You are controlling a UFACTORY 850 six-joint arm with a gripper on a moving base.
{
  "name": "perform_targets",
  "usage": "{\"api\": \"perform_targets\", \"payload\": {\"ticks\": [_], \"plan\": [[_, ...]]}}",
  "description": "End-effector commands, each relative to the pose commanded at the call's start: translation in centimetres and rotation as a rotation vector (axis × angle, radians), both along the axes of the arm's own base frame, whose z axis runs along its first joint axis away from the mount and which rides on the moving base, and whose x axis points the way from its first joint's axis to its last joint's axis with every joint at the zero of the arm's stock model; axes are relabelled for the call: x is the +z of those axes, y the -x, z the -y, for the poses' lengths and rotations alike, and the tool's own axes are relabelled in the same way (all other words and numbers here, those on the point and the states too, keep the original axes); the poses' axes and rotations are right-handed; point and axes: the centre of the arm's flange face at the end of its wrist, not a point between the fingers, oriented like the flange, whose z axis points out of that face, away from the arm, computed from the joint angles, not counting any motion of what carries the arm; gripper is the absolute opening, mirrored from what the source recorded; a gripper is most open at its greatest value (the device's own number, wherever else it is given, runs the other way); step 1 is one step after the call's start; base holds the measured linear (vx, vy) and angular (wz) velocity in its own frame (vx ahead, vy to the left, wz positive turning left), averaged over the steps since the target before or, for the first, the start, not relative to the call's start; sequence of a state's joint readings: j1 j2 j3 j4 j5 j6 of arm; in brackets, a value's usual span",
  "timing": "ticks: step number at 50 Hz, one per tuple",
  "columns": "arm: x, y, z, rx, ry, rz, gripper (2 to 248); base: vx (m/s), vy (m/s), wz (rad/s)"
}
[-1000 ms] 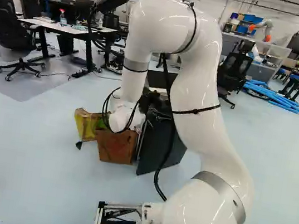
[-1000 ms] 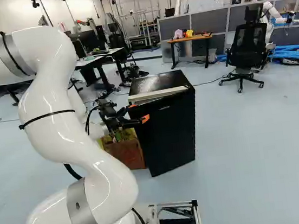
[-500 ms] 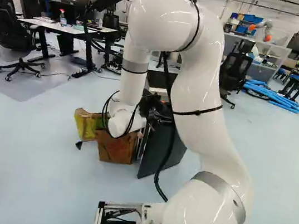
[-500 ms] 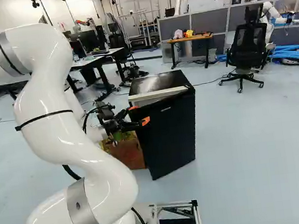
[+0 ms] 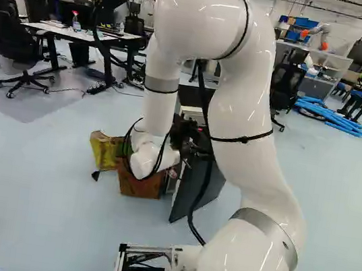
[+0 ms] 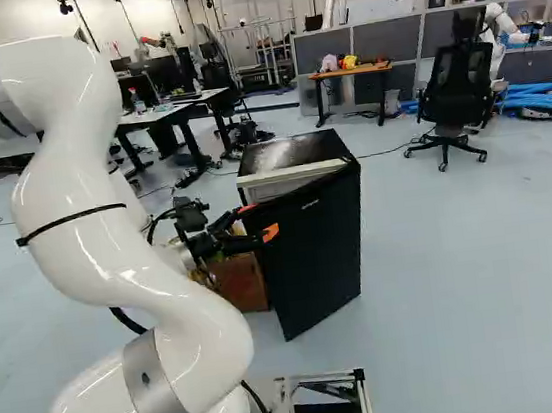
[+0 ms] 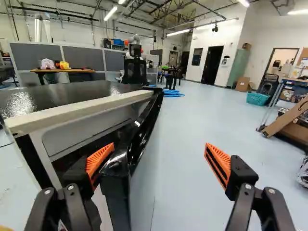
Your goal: Grab a drink from the fridge
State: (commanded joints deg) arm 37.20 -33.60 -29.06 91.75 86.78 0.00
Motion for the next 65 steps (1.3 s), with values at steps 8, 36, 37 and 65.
{"api": "perform_targets", "payload": {"ticks": [8,36,37,65], "plan": [[0.0,1.8,0.5,0.000,0.028,-0.016,247,0.000,0.000,0.000],[0.2,5.0,3.2,-0.099,0.096,-0.048,247,0.000,0.000,0.000],[0.2,5.0,3.3,-0.105,0.096,-0.048,247,0.000,0.000,0.000],[0.3,5.8,6.6,-0.313,0.118,-0.059,247,0.000,0.000,0.000]]}}
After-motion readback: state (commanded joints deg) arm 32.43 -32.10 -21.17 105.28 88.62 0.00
